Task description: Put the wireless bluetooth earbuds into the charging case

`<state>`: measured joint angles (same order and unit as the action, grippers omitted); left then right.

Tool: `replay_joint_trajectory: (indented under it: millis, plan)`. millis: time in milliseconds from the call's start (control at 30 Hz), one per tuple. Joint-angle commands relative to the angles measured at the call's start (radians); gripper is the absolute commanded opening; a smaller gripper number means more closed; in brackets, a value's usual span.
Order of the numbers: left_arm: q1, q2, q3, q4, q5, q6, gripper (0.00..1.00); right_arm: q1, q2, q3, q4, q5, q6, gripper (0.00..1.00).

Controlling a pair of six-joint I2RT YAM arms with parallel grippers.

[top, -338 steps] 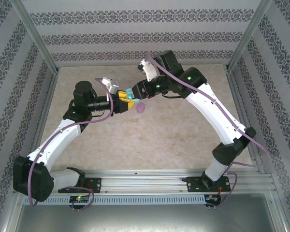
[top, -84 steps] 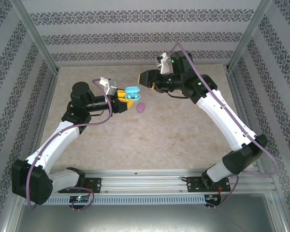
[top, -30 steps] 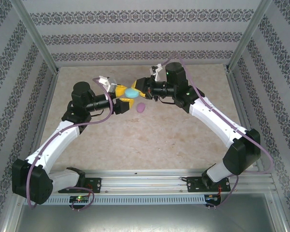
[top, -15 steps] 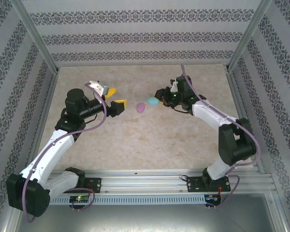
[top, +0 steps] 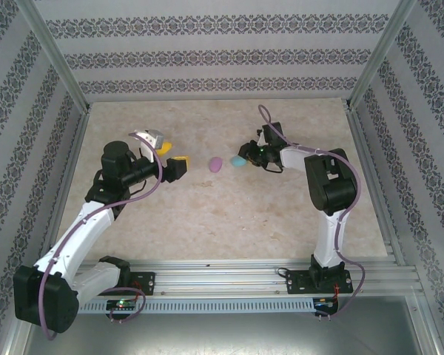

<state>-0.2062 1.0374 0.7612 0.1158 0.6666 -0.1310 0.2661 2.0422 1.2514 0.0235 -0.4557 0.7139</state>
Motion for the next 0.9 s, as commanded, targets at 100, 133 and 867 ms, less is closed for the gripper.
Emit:
replay_joint_trajectory:
  millis: [100, 133, 867]
  plan:
    - [0.044, -0.025, -0.021, -0.017, -0.052, 0.035, 0.92, -0.002, 0.017, 0.012, -0.053, 0.043, -0.099, 0.52]
    - [0.052, -0.028, -0.025, -0.020, -0.066, 0.042, 0.92, -0.004, -0.001, 0.003, -0.060, 0.036, -0.104, 0.57]
    - [0.308, 0.230, -0.420, 0.575, -0.485, 0.201, 1.00, -0.153, -0.746, -0.618, 0.230, 0.668, -0.505, 0.98]
